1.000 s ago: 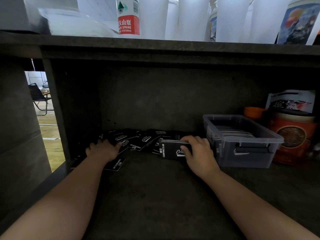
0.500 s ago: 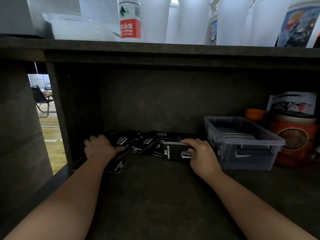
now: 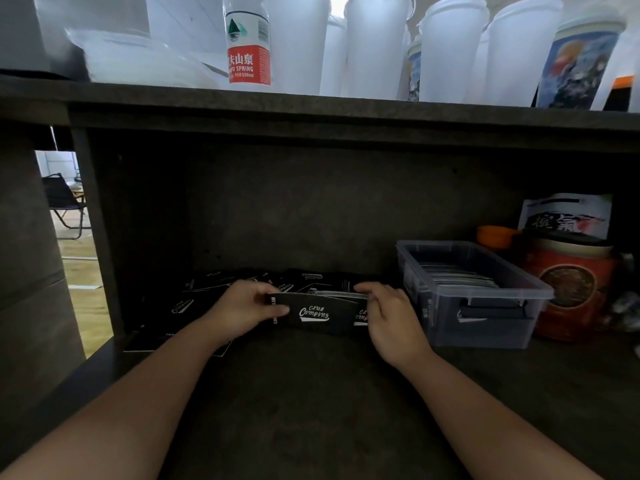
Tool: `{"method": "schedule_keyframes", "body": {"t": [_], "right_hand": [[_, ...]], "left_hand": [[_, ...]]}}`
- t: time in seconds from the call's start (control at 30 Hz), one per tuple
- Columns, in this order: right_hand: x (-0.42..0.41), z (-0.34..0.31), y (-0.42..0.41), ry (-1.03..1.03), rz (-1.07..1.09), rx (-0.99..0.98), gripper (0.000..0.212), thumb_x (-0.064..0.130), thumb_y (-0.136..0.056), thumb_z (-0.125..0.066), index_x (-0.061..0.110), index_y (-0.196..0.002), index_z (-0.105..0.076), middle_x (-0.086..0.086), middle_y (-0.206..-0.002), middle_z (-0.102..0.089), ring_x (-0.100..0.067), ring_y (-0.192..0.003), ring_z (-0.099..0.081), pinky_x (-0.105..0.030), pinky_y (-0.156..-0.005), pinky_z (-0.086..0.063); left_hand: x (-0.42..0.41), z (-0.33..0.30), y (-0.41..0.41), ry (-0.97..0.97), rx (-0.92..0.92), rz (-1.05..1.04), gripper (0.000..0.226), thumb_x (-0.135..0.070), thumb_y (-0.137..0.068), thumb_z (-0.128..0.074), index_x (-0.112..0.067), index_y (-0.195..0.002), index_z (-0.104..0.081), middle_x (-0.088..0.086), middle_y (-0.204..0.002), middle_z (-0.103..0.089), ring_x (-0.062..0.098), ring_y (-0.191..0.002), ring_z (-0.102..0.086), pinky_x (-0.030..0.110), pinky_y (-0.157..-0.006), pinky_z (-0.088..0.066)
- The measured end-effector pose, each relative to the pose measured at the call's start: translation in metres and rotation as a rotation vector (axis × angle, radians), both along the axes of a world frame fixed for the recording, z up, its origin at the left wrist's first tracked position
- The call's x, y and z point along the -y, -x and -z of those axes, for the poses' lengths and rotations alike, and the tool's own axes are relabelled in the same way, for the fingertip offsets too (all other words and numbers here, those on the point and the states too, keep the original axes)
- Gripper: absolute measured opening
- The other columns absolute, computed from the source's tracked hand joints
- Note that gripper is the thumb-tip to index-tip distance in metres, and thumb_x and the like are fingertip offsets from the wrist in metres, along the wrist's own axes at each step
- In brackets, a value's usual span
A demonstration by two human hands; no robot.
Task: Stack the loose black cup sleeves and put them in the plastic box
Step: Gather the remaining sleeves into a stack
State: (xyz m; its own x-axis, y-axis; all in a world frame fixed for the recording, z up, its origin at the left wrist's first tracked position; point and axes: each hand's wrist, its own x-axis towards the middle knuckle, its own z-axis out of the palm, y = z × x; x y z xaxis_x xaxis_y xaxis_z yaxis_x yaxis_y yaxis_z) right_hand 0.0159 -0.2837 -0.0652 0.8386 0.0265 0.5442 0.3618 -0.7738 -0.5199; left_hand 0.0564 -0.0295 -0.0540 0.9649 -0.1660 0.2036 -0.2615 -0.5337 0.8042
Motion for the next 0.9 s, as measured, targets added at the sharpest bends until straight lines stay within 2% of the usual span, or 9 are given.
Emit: {"method": "schedule_keyframes", "body": {"t": [0.13, 0.23, 0.37, 0.5, 0.6, 0.67, 0.77, 0.83, 0.9], "right_hand": [[-0.001, -0.001, 0.001, 0.029, 0.012, 0.015, 0.026, 0.035, -0.099, -0.047, 0.028, -0.122, -0.058, 0.007, -0.116, -0.060, -0.012, -0.112, -0.048, -0.039, -0.095, -0.045], [-0.003, 0.000, 0.003, 0.096, 0.063, 0.007, 0.033, 0.019, -0.093, -0.058, 0.030, -0.124, -0.055, 0.005, -0.117, -0.059, -0.014, -0.113, -0.048, -0.041, -0.094, -0.047], [-0.006, -0.002, 0.007, 0.193, 0.108, -0.038, 0.056, 0.008, -0.086, -0.059, 0.033, -0.135, -0.048, 0.005, -0.127, -0.053, -0.017, -0.121, -0.043, -0.046, -0.100, -0.042], [-0.010, -0.001, 0.009, 0.230, 0.142, -0.049, 0.047, 0.032, -0.095, -0.053, 0.032, -0.140, -0.040, 0.005, -0.135, -0.046, -0.017, -0.127, -0.036, -0.046, -0.102, -0.037], [-0.012, -0.001, 0.008, 0.221, 0.143, -0.039, 0.040, 0.036, -0.095, -0.054, 0.031, -0.133, -0.044, 0.004, -0.130, -0.049, -0.016, -0.122, -0.039, -0.043, -0.097, -0.041], [-0.012, -0.001, 0.008, 0.212, 0.140, -0.027, 0.034, 0.033, -0.094, -0.056, 0.031, -0.127, -0.046, 0.005, -0.124, -0.052, -0.015, -0.118, -0.041, -0.042, -0.094, -0.042], [-0.011, -0.001, 0.008, 0.197, 0.131, -0.027, 0.031, 0.031, -0.095, -0.055, 0.030, -0.125, -0.048, 0.005, -0.122, -0.053, -0.016, -0.117, -0.041, -0.042, -0.092, -0.041], [-0.011, -0.001, 0.009, 0.194, 0.128, -0.031, 0.032, 0.030, -0.095, -0.055, 0.030, -0.126, -0.049, 0.004, -0.123, -0.053, -0.016, -0.117, -0.041, -0.042, -0.094, -0.042], [-0.010, -0.001, 0.009, 0.194, 0.127, -0.034, 0.032, 0.030, -0.095, -0.055, 0.030, -0.127, -0.050, 0.005, -0.123, -0.053, -0.016, -0.118, -0.040, -0.042, -0.095, -0.042]], "left_hand": [[0.030, 0.003, 0.006, -0.068, 0.159, -0.119, 0.032, -0.017, -0.080, -0.077, -0.027, -0.108, -0.065, -0.003, -0.088, -0.067, 0.008, -0.080, -0.065, 0.027, -0.081, -0.054], [0.048, 0.003, 0.018, -0.146, 0.221, -0.092, 0.063, -0.019, -0.084, -0.073, -0.031, -0.137, -0.042, -0.009, -0.097, -0.060, 0.003, -0.084, -0.063, 0.016, -0.080, -0.049], [0.056, 0.005, 0.025, -0.535, 0.403, -0.014, 0.087, -0.037, -0.091, -0.059, -0.034, -0.152, 0.003, 0.003, -0.138, -0.054, 0.017, -0.110, -0.061, 0.034, -0.097, -0.049], [0.069, 0.007, 0.039, -0.569, 0.316, 0.139, 0.094, -0.050, -0.094, -0.049, -0.037, -0.146, 0.028, 0.011, -0.161, -0.016, 0.021, -0.148, -0.014, 0.035, -0.117, -0.022], [0.062, 0.004, 0.028, -0.395, 0.313, 0.019, 0.083, -0.047, -0.096, -0.046, -0.032, -0.152, 0.015, 0.010, -0.154, -0.032, 0.023, -0.141, -0.032, 0.037, -0.114, -0.031], [0.045, 0.007, 0.009, -0.504, 0.386, -0.253, 0.072, -0.043, -0.097, -0.045, -0.018, -0.154, -0.009, 0.013, -0.147, -0.041, 0.027, -0.135, -0.038, 0.036, -0.110, -0.033], [0.021, 0.011, -0.005, -0.770, 0.107, -0.510, 0.070, -0.058, -0.094, -0.041, -0.010, -0.145, -0.035, 0.012, -0.150, -0.034, 0.032, -0.138, -0.029, 0.041, -0.111, -0.028], [0.012, 0.013, -0.009, -0.731, -0.049, -0.526, 0.073, -0.066, -0.089, -0.046, -0.011, -0.137, -0.046, 0.013, -0.144, -0.041, 0.032, -0.132, -0.036, 0.042, -0.105, -0.035], [0.008, 0.013, -0.010, -0.584, -0.001, -0.519, 0.069, -0.061, -0.083, -0.061, -0.010, -0.129, -0.052, 0.012, -0.133, -0.049, 0.031, -0.124, -0.045, 0.040, -0.099, -0.043]]}}
